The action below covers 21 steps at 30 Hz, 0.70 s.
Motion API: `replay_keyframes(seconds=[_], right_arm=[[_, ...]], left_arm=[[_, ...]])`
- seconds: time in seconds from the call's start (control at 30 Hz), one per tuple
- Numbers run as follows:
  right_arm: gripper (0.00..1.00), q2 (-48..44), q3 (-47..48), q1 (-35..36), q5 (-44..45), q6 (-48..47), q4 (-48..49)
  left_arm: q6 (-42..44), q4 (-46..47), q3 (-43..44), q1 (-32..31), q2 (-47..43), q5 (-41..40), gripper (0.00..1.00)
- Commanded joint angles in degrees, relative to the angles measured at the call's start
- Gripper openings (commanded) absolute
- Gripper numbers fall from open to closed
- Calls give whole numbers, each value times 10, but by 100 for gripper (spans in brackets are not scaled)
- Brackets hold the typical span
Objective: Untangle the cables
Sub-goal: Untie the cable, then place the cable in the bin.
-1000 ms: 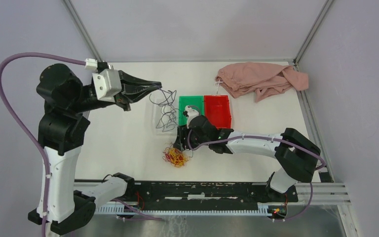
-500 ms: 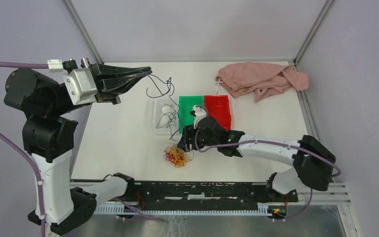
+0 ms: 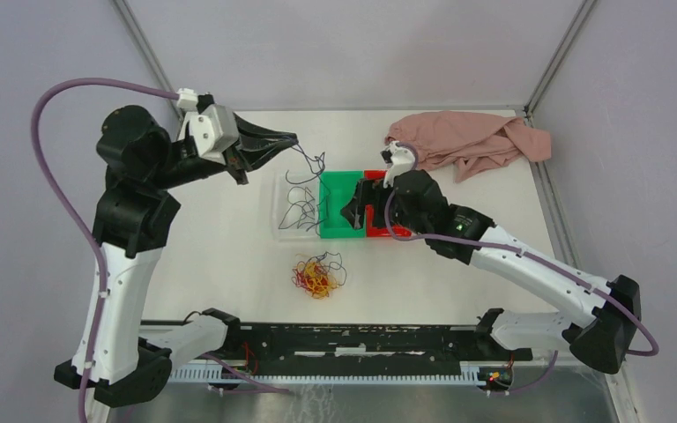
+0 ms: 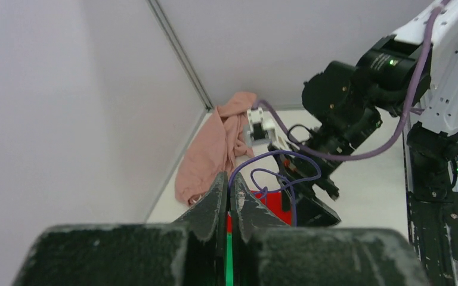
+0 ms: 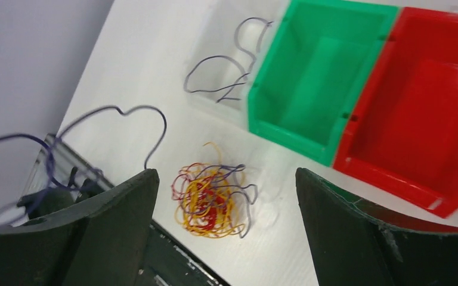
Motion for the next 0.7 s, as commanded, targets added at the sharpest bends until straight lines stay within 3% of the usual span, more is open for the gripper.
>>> replay_keyframes(seconds=[0.0,0.67], right_arm=[[91,-14,36,-49,25,-22,-61],[89,0,8,-90,42,-31,-72]], left_arm=[[39,12,-56,-2,-8,-46,3],[219,50,-236,-2,-10,-237,3]])
